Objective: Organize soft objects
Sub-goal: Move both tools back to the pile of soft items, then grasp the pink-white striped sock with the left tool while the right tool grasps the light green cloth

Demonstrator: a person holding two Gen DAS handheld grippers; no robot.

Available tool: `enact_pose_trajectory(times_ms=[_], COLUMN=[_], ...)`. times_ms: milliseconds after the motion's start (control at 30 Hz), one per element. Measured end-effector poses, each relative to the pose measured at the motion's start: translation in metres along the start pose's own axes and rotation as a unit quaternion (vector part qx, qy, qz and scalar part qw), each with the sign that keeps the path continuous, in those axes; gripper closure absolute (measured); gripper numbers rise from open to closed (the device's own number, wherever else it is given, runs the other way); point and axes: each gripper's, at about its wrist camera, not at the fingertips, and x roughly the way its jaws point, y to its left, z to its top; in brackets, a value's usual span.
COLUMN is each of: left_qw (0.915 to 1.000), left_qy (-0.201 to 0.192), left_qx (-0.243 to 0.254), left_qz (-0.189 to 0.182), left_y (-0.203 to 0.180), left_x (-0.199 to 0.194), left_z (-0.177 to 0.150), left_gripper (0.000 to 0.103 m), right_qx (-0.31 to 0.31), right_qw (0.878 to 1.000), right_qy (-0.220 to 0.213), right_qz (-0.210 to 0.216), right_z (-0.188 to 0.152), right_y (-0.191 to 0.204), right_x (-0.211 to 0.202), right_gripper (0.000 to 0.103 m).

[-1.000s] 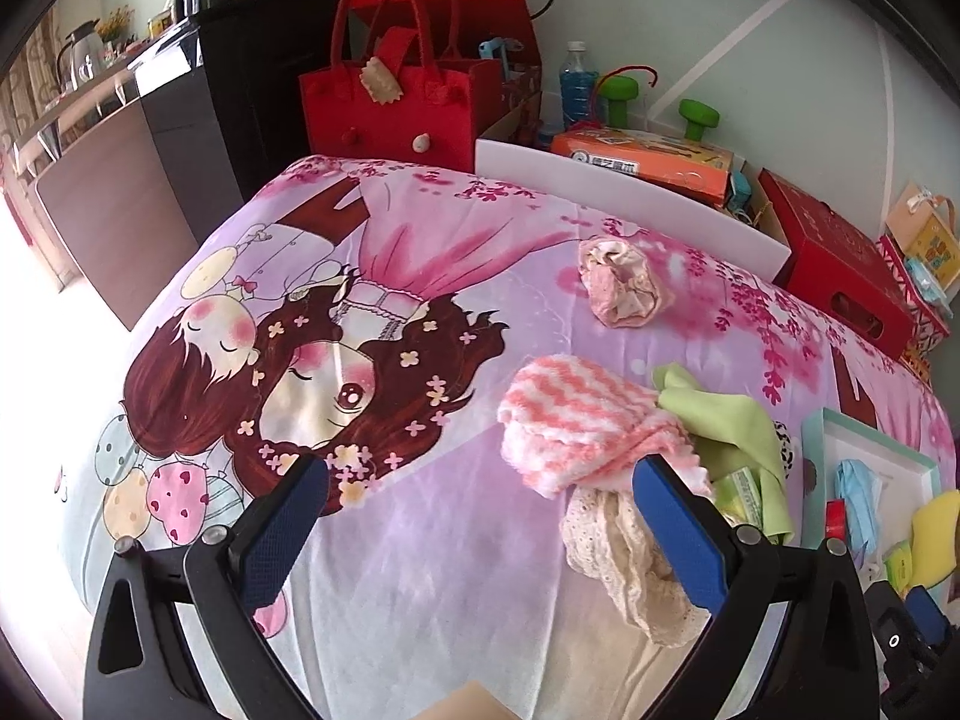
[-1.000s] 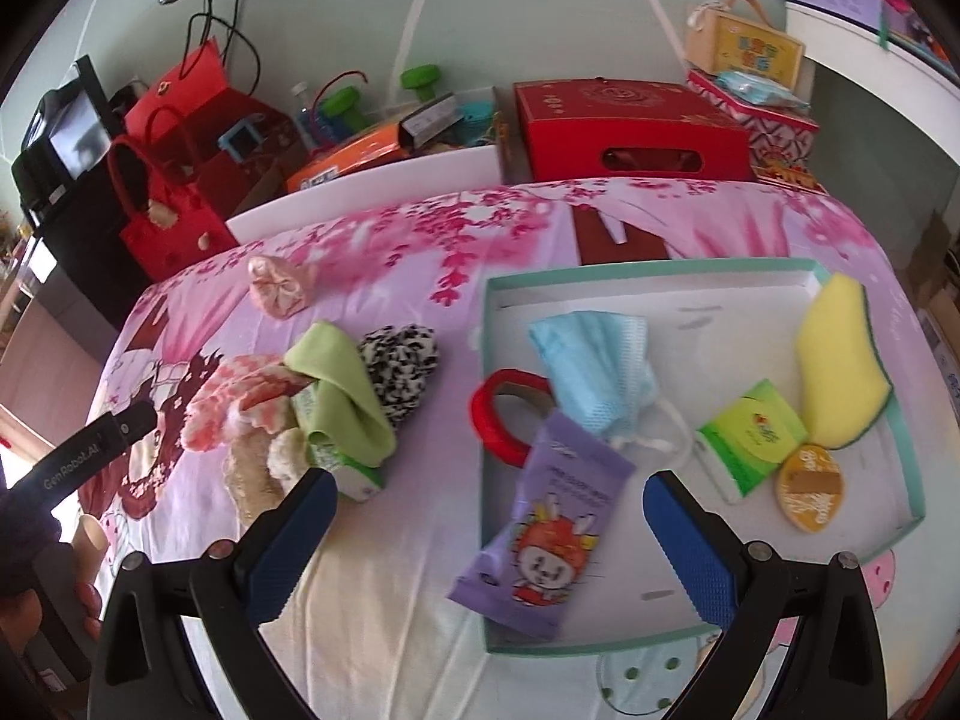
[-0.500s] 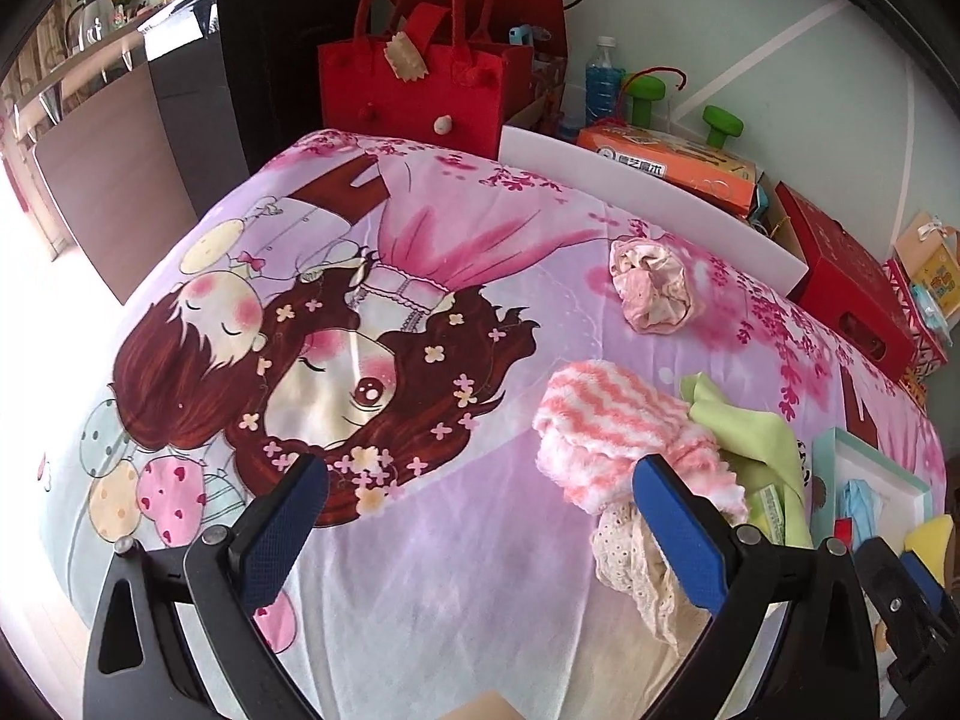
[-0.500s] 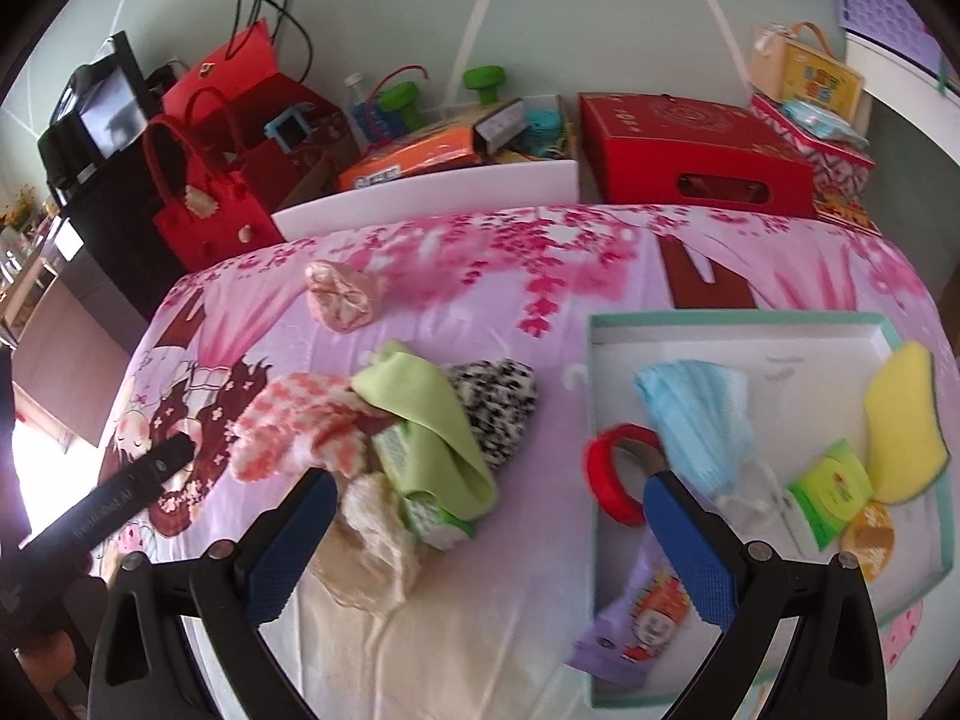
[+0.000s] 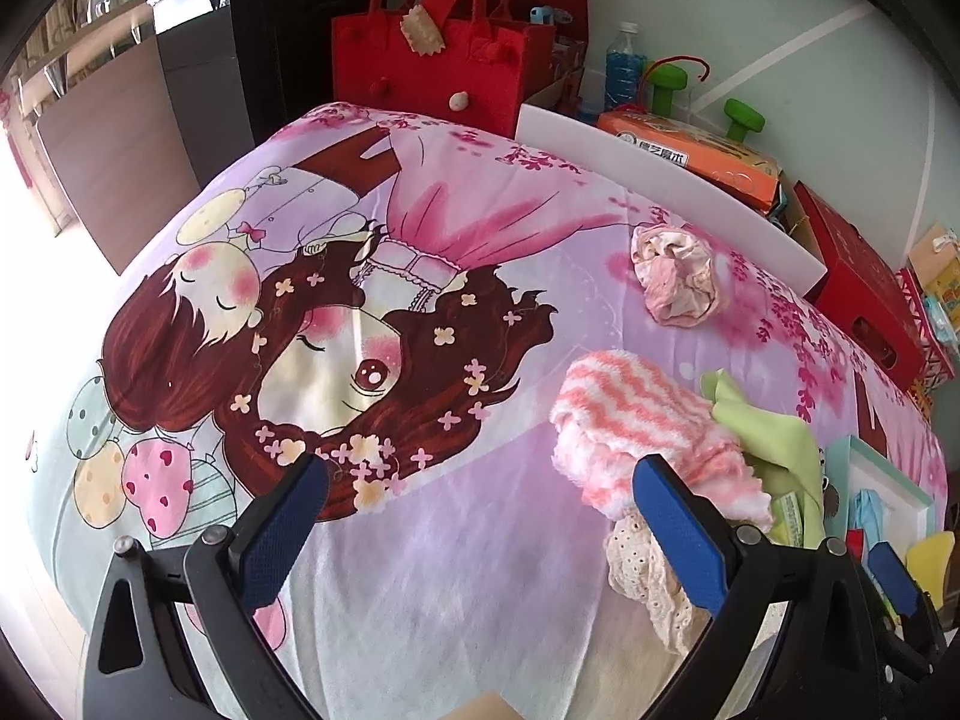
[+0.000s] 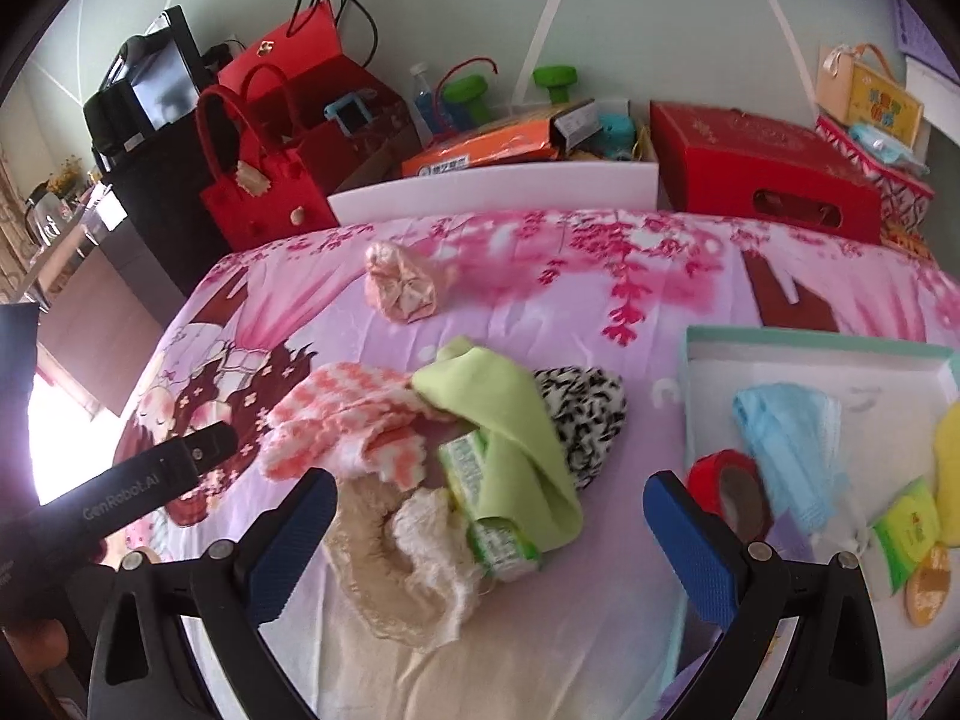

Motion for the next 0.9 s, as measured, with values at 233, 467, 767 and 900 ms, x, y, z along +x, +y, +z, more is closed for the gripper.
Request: enact_pose_trajectory(times_ms=[233, 467, 767, 900], left_qw=[1.0, 1.0, 0.9993, 0.9984], left_qy=[0.0, -0.003, 0.001, 0.007], left_qx=[0.005, -0.001, -0.018, -0.032], left_qz=[0.0, -0.007, -0.031, -0.046], left_y=[-0.002, -0.004, -0.012, -0.012], left_x=[0.0, 0.003, 0.026, 0.034], left_z=[-0.001, 0.0, 0.005, 0.007], left_gripper=[0.002, 0.002, 0.002, 0.002], right_qx=[0.013, 0.024, 0.008, 0.006], right_qw=[1.0, 1.0, 1.0, 1.0], right_qy=[-0.005, -0.019, -0.018, -0.008], right_qz=[-0.004, -0.004, -0.006, -0.012], right_z=[-0.002, -0.002, 0.004, 0.003], right_y=[-0.011, -0.018, -0.014, -0.014], right_x=[0.0, 0.0, 0.017, 0.028], right_gripper=[0.0, 0.0, 0.022, 0.025])
